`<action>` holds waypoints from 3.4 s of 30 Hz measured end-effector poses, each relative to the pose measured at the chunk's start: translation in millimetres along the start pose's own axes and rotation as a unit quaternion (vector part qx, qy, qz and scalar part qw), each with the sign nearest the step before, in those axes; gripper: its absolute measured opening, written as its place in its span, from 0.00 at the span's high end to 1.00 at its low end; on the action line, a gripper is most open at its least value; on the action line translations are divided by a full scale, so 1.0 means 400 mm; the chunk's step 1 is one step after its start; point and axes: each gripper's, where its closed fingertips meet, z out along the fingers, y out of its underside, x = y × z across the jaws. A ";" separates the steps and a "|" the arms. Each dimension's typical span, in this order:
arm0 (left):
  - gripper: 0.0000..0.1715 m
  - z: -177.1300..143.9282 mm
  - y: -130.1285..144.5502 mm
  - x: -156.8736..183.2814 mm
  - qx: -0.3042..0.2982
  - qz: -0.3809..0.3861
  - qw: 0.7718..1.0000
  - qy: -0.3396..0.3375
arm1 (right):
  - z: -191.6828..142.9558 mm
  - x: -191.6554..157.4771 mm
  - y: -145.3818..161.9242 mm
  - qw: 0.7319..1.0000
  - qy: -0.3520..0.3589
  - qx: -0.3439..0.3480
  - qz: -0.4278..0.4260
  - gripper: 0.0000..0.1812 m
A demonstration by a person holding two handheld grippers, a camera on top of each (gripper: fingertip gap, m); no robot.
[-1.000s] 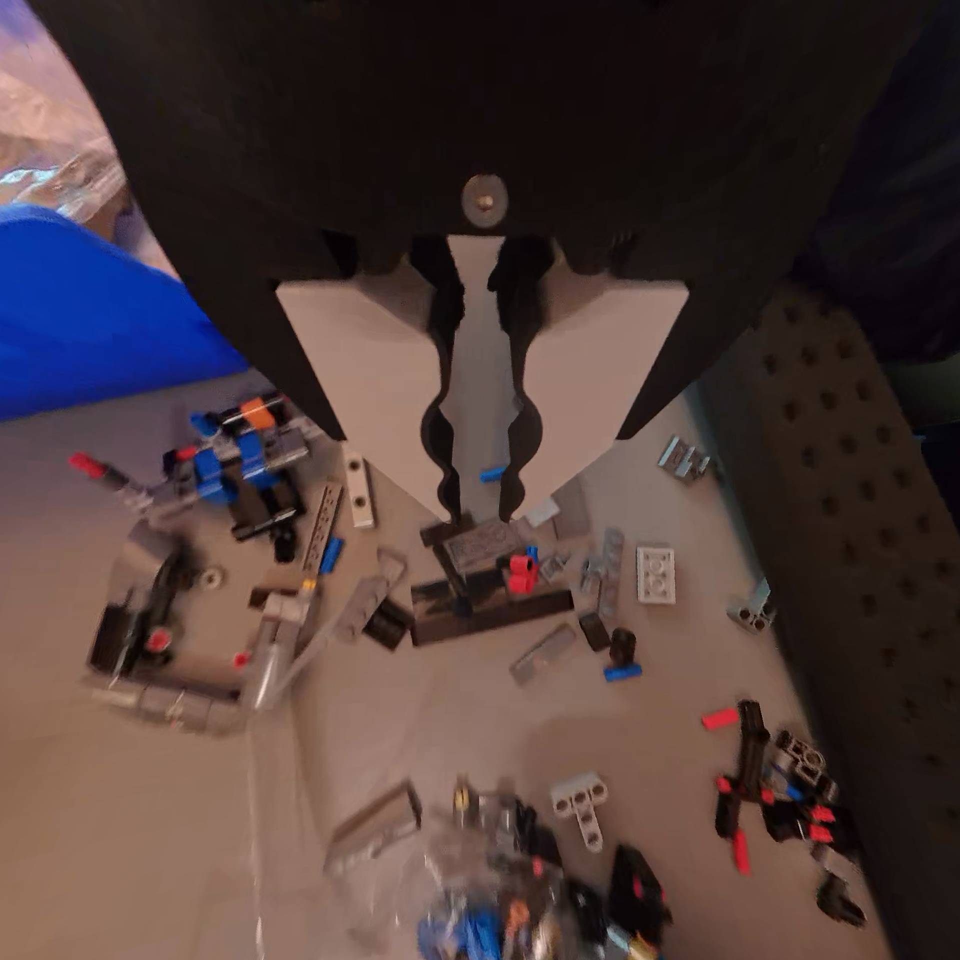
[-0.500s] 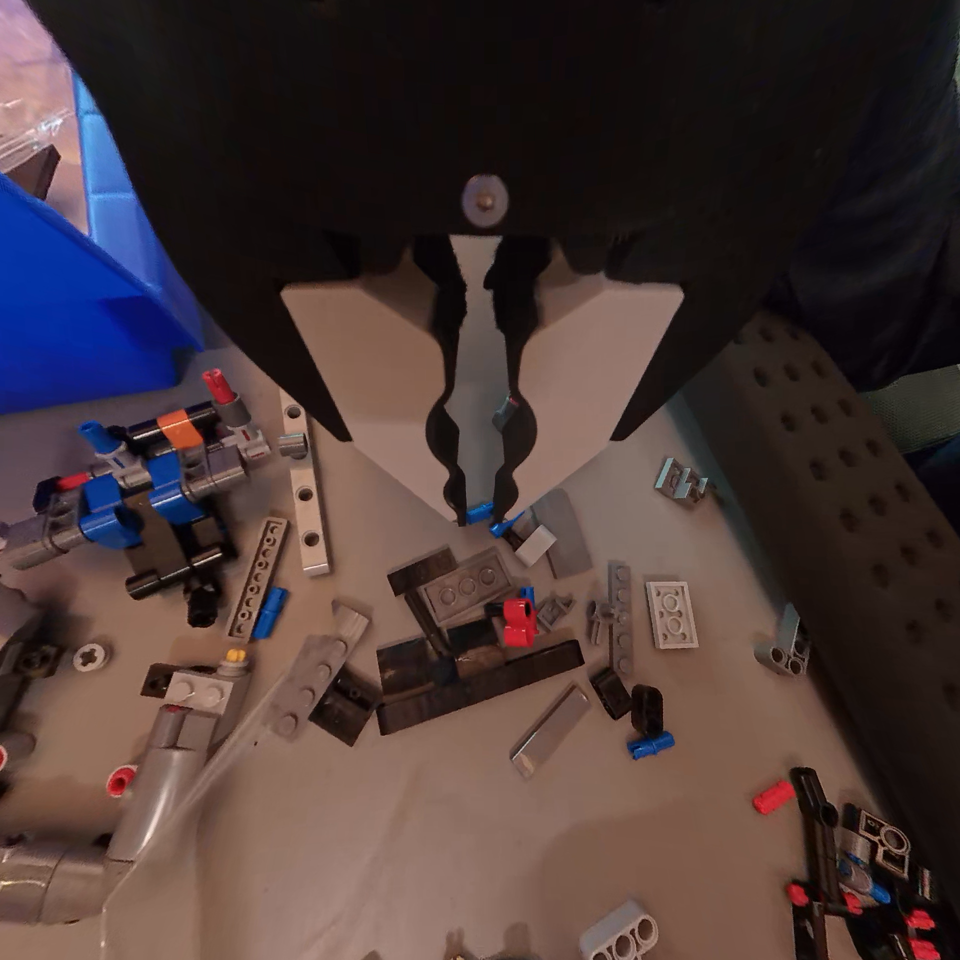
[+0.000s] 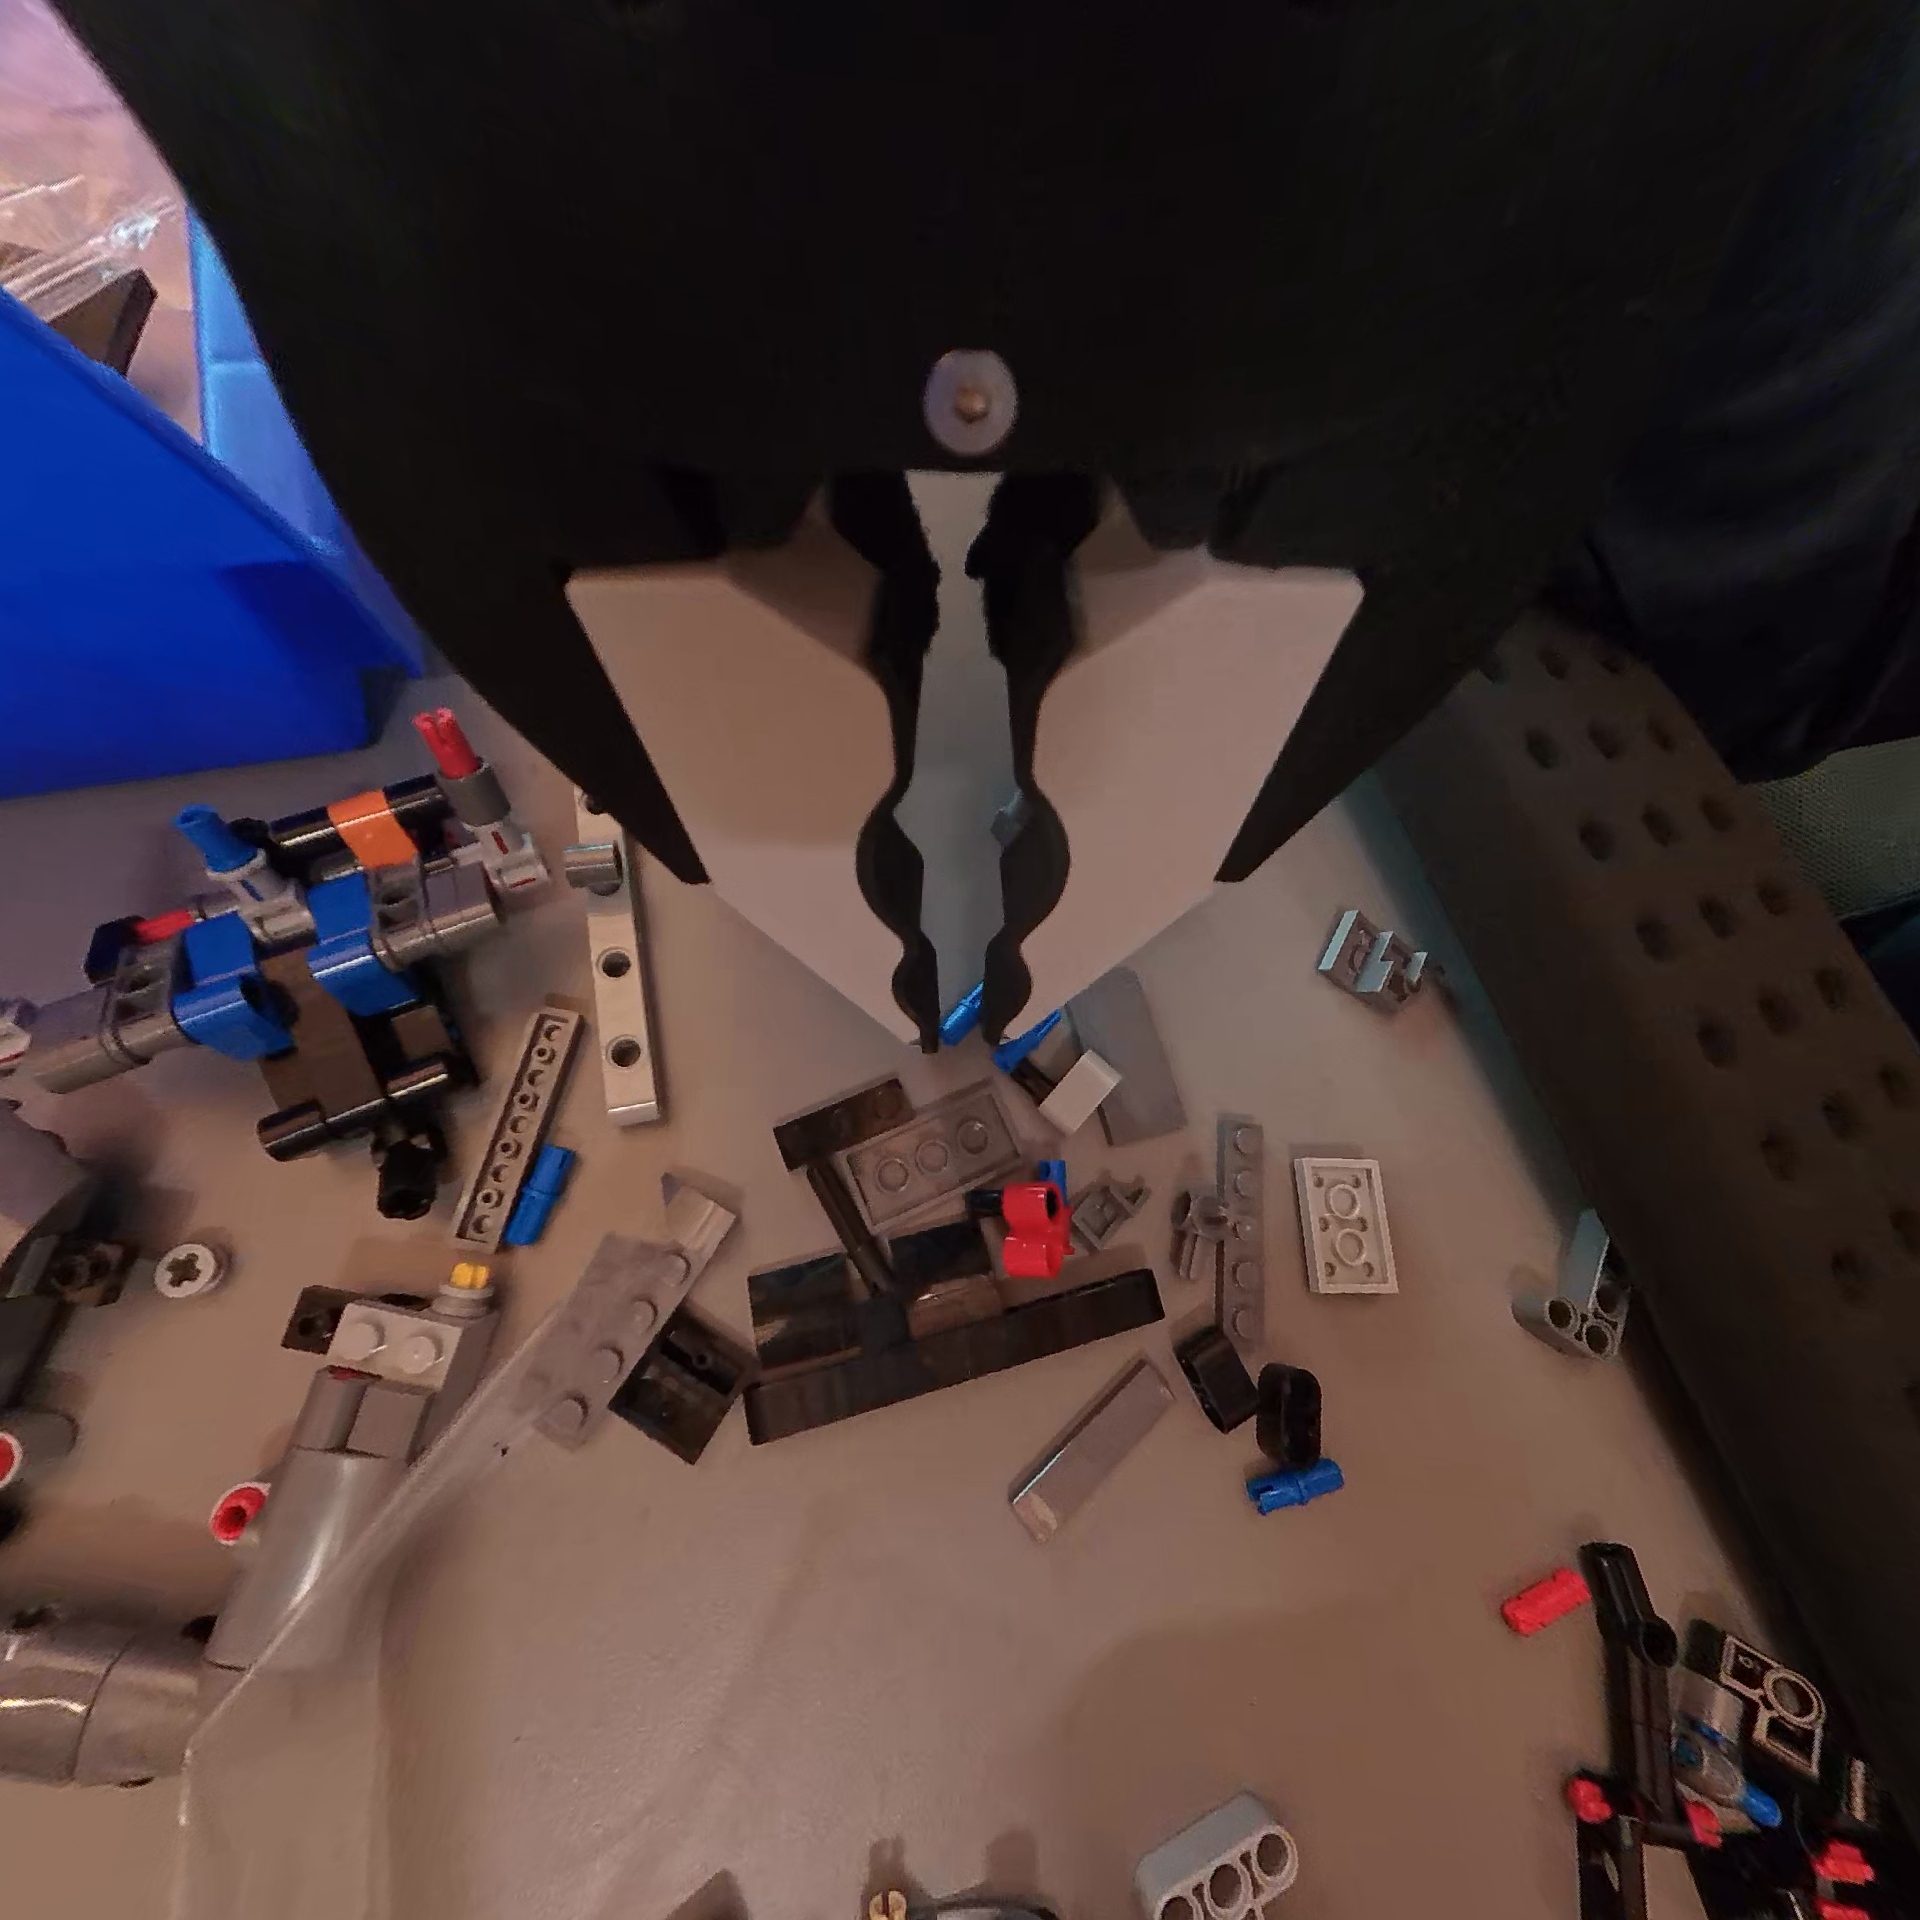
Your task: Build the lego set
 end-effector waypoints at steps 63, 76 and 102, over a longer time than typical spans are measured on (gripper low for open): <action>1.00 0.000 -0.004 0.000 0.008 -0.004 1.000 0.005 | -0.018 0.019 0.006 0.999 0.043 0.021 0.013 0.93; 1.00 0.002 -0.003 0.001 0.006 -0.004 1.000 0.006 | -0.025 -0.001 0.043 0.999 0.031 -0.001 0.042 0.92; 1.00 0.007 0.000 0.004 0.001 -0.001 1.000 0.007 | -0.057 -0.015 -0.055 0.994 0.030 0.097 -0.034 0.99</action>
